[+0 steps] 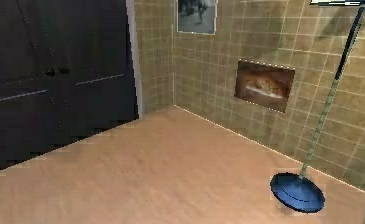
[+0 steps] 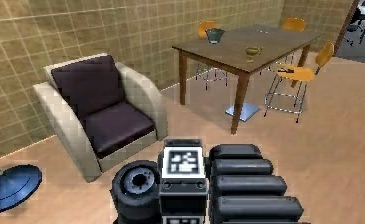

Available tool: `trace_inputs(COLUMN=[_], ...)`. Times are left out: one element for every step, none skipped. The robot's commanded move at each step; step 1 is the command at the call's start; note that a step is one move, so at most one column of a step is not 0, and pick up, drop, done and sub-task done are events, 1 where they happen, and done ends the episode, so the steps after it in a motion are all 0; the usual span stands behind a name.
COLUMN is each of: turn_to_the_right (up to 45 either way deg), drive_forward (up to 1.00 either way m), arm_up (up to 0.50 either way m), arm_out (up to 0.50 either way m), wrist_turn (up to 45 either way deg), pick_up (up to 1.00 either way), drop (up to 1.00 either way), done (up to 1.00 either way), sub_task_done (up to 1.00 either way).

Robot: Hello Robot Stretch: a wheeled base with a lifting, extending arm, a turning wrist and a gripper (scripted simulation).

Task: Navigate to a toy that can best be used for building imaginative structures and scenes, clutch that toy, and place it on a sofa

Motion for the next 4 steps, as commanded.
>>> trace_inputs(turn_to_the_right=[45.0,6.0,-45.0,-45.0], drive_forward=[0.00,0.00,0.00,0.00], arm_up=[0.00,0.00,0.00,0.00], arm_out=[0.00,0.00,0.00,0.00], wrist_turn=[0.0,0.0,0.0,0.0], pick_up=[0.00,0.00,0.00,0.00], drop=[0.00,0.00,0.00,0.00], done=[0.00,0.00,0.00,0.00], sub_task_done=[0.00,0.00,0.00,0.00])
